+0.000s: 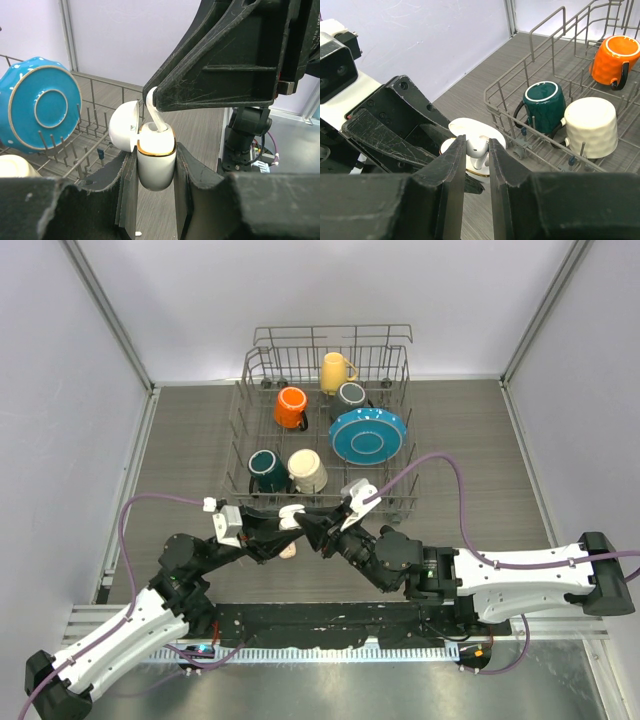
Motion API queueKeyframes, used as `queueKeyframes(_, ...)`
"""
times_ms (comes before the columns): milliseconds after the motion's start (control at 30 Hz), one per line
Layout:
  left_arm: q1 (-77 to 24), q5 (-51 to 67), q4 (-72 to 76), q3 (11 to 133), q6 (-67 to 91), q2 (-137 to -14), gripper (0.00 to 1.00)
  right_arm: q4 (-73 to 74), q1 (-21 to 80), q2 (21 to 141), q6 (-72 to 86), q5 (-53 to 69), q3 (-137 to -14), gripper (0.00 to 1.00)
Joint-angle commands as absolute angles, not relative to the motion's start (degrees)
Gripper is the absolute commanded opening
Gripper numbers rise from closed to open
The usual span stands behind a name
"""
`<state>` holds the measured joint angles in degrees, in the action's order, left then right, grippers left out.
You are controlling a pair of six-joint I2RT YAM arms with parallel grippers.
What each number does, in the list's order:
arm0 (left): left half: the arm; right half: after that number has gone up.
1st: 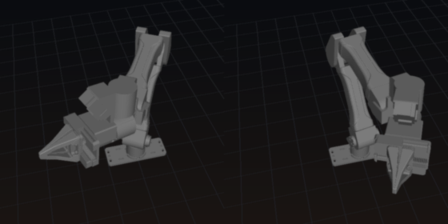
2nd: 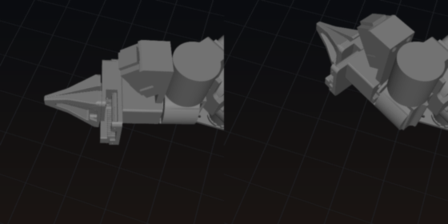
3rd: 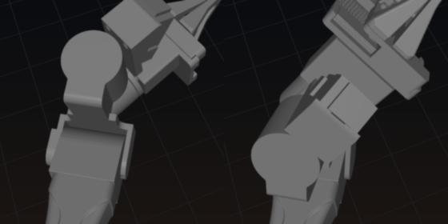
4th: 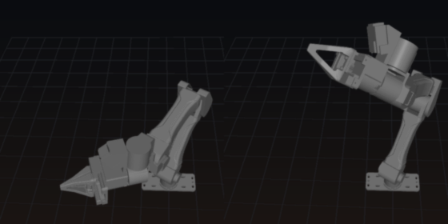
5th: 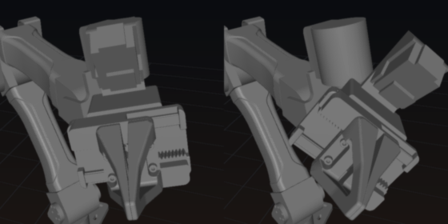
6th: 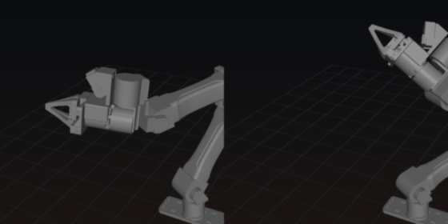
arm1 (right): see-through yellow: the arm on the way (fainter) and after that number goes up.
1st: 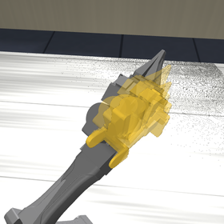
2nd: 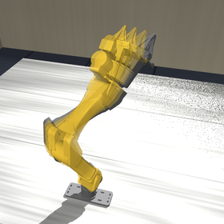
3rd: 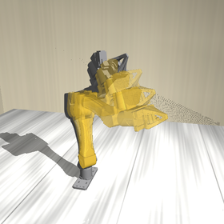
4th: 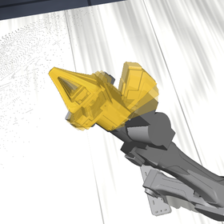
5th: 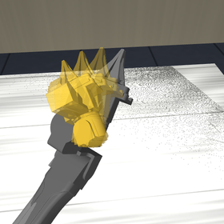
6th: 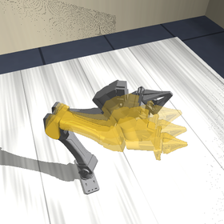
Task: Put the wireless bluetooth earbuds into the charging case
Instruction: Place the earbud in the charging case.
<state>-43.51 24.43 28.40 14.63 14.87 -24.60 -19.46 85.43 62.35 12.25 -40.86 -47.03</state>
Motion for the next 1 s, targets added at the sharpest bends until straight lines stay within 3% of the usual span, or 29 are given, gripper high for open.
queueKeyframes(0,-43.3,21.1,32.6,15.7,15.2,-23.6,0.0,-17.7,85.6,62.3,9.1,-40.8,-48.1,0.01)
queueKeyframes(967,-43.2,21.7,32.1,16.0,14.9,-24.4,0.0,-18.3,85.6,64.2,3.3,-45.1,-50.7,0.01)
